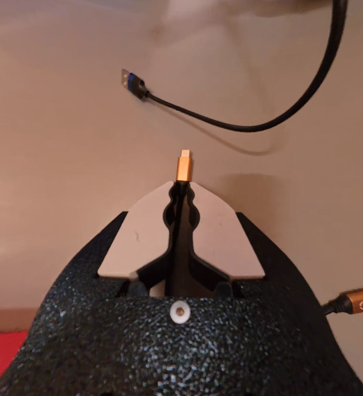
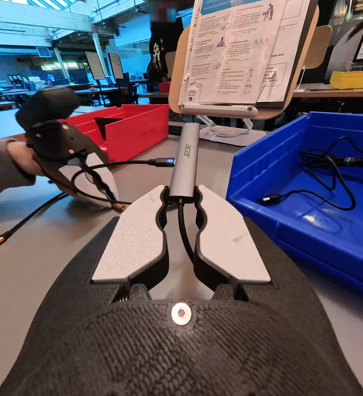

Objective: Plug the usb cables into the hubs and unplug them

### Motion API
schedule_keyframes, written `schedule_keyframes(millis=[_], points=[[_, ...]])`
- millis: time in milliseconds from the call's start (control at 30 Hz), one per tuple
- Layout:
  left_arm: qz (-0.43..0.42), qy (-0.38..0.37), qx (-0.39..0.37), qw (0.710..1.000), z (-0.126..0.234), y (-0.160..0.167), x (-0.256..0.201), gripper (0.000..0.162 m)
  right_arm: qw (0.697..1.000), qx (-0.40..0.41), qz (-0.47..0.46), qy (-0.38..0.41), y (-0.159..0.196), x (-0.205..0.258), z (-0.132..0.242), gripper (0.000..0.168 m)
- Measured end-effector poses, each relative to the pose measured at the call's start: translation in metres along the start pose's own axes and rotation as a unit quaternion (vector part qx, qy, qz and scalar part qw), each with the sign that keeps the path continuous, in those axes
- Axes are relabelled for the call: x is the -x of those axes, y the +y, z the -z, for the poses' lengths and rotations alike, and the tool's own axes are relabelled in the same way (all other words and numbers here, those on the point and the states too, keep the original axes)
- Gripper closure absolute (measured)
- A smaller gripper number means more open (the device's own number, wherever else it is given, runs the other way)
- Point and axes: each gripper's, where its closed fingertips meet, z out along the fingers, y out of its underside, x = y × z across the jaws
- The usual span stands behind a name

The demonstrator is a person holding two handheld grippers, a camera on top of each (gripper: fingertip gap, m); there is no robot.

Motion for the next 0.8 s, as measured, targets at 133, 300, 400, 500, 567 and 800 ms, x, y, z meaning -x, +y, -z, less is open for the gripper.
schedule_keyframes(millis=[133,300,400,500,567,800], points=[[0.074,-0.090,-0.017,0.993,0.037,-0.033,0.021,0.155,1.000,0.008,0.011,0.002,0.002,0.002,-0.002,0.145],[0.083,-0.154,-0.062,0.983,0.058,-0.101,0.021,0.155,0.999,0.016,0.040,0.017,0.004,0.004,-0.005,0.145],[0.076,-0.158,-0.049,0.983,0.038,-0.115,0.018,0.155,0.998,0.026,0.053,0.022,0.006,0.005,-0.006,0.145],[0.073,-0.161,-0.038,0.984,0.022,-0.121,0.014,0.155,0.998,0.028,0.058,0.026,0.007,0.006,-0.007,0.145],[0.065,-0.174,-0.029,0.982,0.016,-0.122,0.014,0.155,0.998,0.031,0.057,0.022,0.007,0.006,-0.007,0.145],[0.063,-0.172,-0.016,0.983,0.008,-0.122,0.013,0.155,0.996,0.042,0.070,0.024,0.010,0.008,-0.009,0.145]])
